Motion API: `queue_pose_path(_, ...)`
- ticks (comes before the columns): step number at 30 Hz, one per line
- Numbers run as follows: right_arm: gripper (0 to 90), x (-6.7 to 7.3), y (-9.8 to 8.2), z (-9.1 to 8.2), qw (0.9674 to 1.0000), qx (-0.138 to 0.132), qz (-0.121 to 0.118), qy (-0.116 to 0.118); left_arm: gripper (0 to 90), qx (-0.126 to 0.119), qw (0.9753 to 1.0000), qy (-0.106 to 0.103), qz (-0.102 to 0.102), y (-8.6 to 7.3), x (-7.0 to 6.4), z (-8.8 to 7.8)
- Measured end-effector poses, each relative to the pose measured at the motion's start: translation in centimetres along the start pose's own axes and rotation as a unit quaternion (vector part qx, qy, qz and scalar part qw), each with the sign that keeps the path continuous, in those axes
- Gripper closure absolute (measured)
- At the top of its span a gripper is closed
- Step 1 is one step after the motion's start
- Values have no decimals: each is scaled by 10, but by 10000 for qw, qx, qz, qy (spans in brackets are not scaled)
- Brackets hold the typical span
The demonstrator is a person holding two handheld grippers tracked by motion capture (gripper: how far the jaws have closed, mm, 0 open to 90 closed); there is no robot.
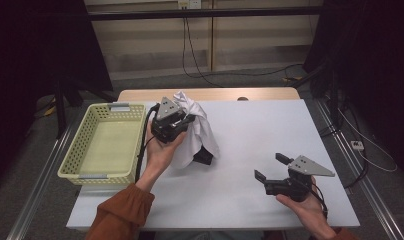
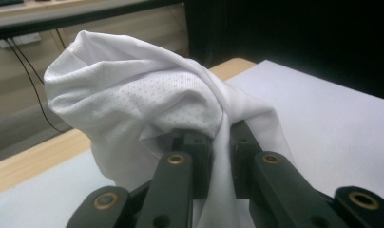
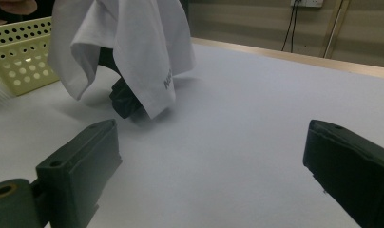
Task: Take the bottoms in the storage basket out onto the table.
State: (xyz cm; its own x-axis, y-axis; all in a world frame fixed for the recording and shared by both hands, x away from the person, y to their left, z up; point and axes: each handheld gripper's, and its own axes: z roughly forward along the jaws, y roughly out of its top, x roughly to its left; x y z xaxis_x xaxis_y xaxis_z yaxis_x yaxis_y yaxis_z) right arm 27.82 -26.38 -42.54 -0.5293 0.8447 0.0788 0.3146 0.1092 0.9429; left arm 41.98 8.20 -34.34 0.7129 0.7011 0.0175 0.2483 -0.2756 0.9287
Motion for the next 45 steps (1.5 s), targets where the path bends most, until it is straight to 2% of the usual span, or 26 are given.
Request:
queue_pose_path(12, 47, 0, 0, 0, 10000, 2, 12, 7, 821, 304, 9994, -98, 94, -11, -10, 17)
queue_pose_path(16, 47, 0, 0, 0, 10000, 0, 16, 12, 821, 433, 9990, -61, 127, -17, -6, 24)
queue_pose_path(21, 47, 0, 0, 0, 10000, 0, 16, 12, 820, 645, 9979, -61, -18, -28, 2, 32)
queue_pose_path(24, 47, 0, 0, 0, 10000, 1, 16, 11, 816, 736, 9973, -38, -1, -32, 3, 36)
queue_pose_path(31, 47, 0, 0, 0, 10000, -4, 20, 8, 810, 975, 9952, -4, 82, -42, 1, 46)
queue_pose_path(36, 47, 0, 0, 0, 10000, -9, 15, 10, 805, 1157, 9932, -84, 107, -48, -1, 52)
queue_pose_path(41, 47, 0, 0, 0, 10000, -8, 12, 10, 800, 1385, 9901, -150, 179, -55, -4, 60)
queue_pose_path(43, 47, 0, 0, 0, 10000, -8, 12, 11, 796, 1469, 9888, -64, 237, -58, -5, 63)
queue_pose_path(45, 48, 0, 0, 0, 10000, -15, 23, 9, 796, 1537, 9878, -94, 212, -60, -5, 65)
